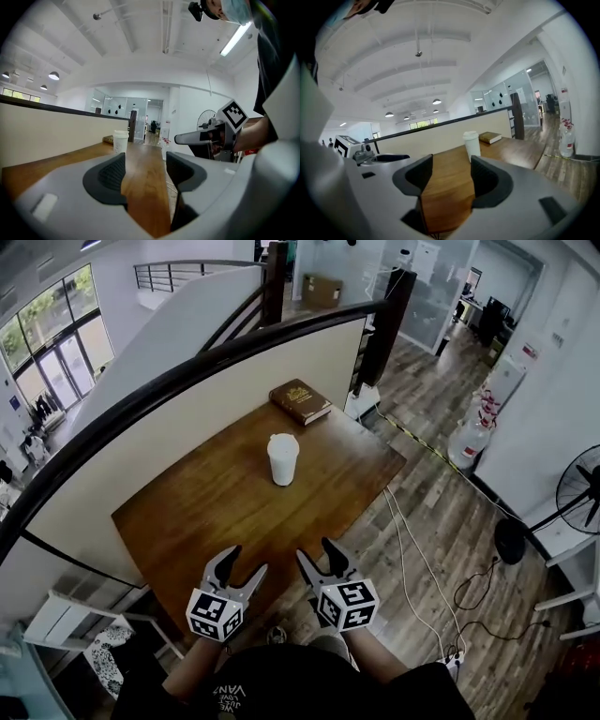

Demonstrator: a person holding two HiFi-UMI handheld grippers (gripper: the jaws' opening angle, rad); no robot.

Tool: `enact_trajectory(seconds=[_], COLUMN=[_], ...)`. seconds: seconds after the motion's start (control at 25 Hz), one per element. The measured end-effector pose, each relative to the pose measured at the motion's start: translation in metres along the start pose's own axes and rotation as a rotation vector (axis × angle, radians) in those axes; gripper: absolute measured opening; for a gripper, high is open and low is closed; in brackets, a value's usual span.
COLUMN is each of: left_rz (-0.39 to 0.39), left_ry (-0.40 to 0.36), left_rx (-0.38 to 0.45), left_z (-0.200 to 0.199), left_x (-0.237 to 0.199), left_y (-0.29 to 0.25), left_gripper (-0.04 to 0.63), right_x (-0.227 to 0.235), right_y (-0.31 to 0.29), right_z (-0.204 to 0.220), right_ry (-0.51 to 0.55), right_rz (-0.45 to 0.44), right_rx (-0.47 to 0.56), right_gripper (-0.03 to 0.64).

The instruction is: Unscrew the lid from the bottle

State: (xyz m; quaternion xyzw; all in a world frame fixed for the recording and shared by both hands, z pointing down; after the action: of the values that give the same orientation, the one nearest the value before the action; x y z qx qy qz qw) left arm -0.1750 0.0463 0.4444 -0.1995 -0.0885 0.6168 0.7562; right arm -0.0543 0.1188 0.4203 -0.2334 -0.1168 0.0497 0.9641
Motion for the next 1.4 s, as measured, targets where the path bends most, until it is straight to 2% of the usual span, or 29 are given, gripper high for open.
enact_trajectory(seconds=[0.2,0.48,0.92,1.4], left_rz=[-0.005,-0.037,-0.191,-0.341], left_ry=[0.032,0.076,0.146,0.138], left_rx=[-0.002,-0.029,-0.015,-0.024], left_z=[-0.004,0.003,-0.018,-0.023], left_x=[-0.019,-0.037,-0.075,-0.117], left_y=[-0.018,-0.054,-0.152,-0.24], left_gripper=[0.265,0.268,0.287,0.321], right_x=[0.019,0.052,0.113,0.138], right_y=[-0.023,-0.062,-0.142,-0.201], right_z=[-0.015,-0.036,-0.078,-0.115], right_ry=[-0.004,0.013,0.167,0.348], right_rz=[0.012,-0.025,-0.199,-0.396], right_rx=[-0.008,-0.018,-0.076,-0.066], right_gripper=[0.221,0.221,0.221,0.221])
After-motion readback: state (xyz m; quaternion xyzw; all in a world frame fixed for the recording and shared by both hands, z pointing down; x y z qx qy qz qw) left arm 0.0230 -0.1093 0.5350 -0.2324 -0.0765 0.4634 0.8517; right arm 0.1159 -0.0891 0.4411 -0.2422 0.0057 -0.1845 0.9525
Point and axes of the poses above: the fingertips, and each gripper's own axes: y backward along the fingers, x to its right, z out of its underside, the point moved 2 cm from there along y, backward along the fingers, and after that the axes turned 13 degrees about -x, right-handed, at the moved point
